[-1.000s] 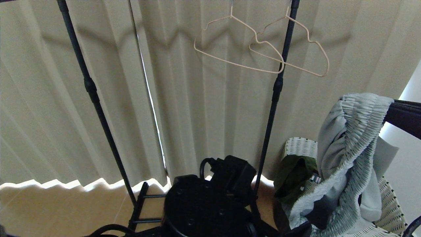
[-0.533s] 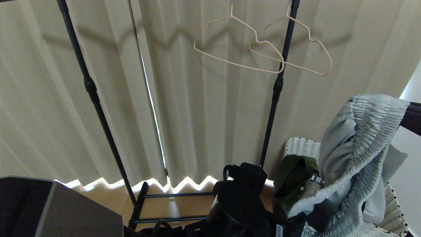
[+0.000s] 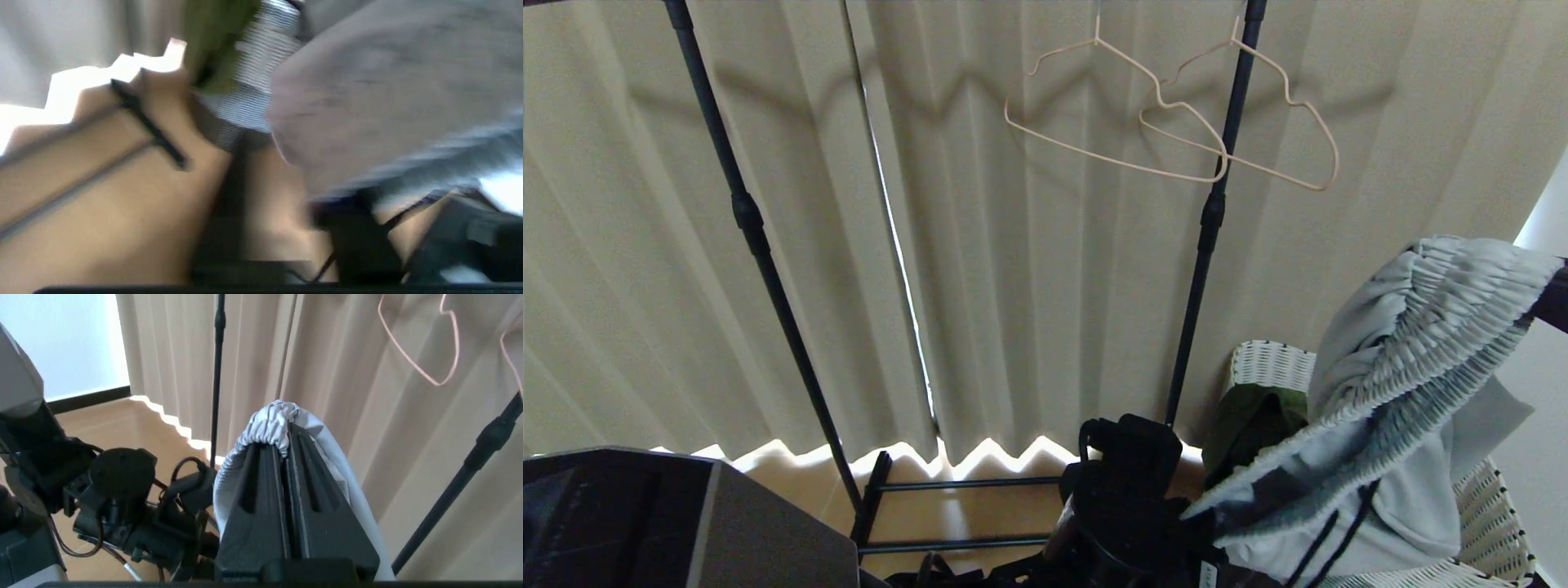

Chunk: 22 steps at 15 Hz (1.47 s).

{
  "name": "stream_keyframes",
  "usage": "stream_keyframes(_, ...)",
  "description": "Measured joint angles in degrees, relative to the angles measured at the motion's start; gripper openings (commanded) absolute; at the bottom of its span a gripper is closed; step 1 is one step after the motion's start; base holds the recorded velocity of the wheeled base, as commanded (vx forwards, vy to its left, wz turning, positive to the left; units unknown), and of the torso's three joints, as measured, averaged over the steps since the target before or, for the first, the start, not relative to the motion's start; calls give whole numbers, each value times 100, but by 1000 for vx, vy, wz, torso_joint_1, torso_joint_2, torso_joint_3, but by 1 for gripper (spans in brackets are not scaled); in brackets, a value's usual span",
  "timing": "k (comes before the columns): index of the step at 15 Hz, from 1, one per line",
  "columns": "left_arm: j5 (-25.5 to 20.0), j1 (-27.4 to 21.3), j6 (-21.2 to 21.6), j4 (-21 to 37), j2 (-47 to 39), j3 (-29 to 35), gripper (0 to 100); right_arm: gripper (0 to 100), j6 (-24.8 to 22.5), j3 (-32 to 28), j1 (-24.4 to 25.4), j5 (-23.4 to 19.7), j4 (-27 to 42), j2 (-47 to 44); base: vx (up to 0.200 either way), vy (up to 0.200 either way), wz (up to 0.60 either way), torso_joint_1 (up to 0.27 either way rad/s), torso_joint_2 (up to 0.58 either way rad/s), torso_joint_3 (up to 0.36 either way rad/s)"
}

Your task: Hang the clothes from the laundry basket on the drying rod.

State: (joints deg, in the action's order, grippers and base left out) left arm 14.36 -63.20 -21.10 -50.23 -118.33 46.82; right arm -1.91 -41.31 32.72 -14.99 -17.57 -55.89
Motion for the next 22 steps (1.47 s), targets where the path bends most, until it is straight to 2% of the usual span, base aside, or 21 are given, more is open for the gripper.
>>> stream_keyframes(2, 360, 11, 349, -378, 20, -282, 0, 0, -5, -9, -23, 28, -13, -151, 0, 0, 0, 0, 0, 0)
stream_keyframes(5, 219, 284, 606, -577, 445, -819, 0, 0, -16, -55, -39, 44, -79, -491, 0, 0, 0, 0, 0, 0)
stream_keyframes(7, 59, 650, 709, -356, 1101, -1125, 0, 0, -22, -173, -39, 46, -99, -769, 0, 0, 0, 0, 0, 0)
stream_keyframes(10, -251, 1340, 881, 589, 2325, -1213, 0, 0, -44, -599, -39, 50, -107, -1169, 0, 0, 0, 0, 0, 0)
stream_keyframes(12, -610, 1791, 973, 1435, 3093, -970, 0, 0, -44, -872, -39, 50, -104, -1353, 0, 0, 0, 0, 0, 0)
stream_keyframes(14, -1012, 2105, 1037, 2571, 3890, -339, 0, 0, -44, -1161, -39, 49, -112, -1464, 0, 0, 0, 0, 0, 0)
stream_keyframes(16, -1201, 2258, 1087, 3430, 4482, 422, 0, 0, -40, -1381, -39, 44, -115, -1514, 0, 0, 0, 0, 0, 0)
stream_keyframes(18, -1256, 2461, 1298, 3912, 4806, 1028, 0, 0, -38, -1552, -39, 41, -121, -1580, 0, 0, 0, 0, 0, 0)
stream_keyframes(20, -1267, 2868, 1749, 4470, 4948, 1473, 0, 0, -35, -1637, -39, 39, -290, -1701, 0, 0, 0, 0, 0, 0)
stream_keyframes(22, -1269, 3045, 1899, 4717, 4963, 1737, 0, 0, -43, -1715, -54, 41, -552, -1827, 0, 0, 0, 0, 0, 0)
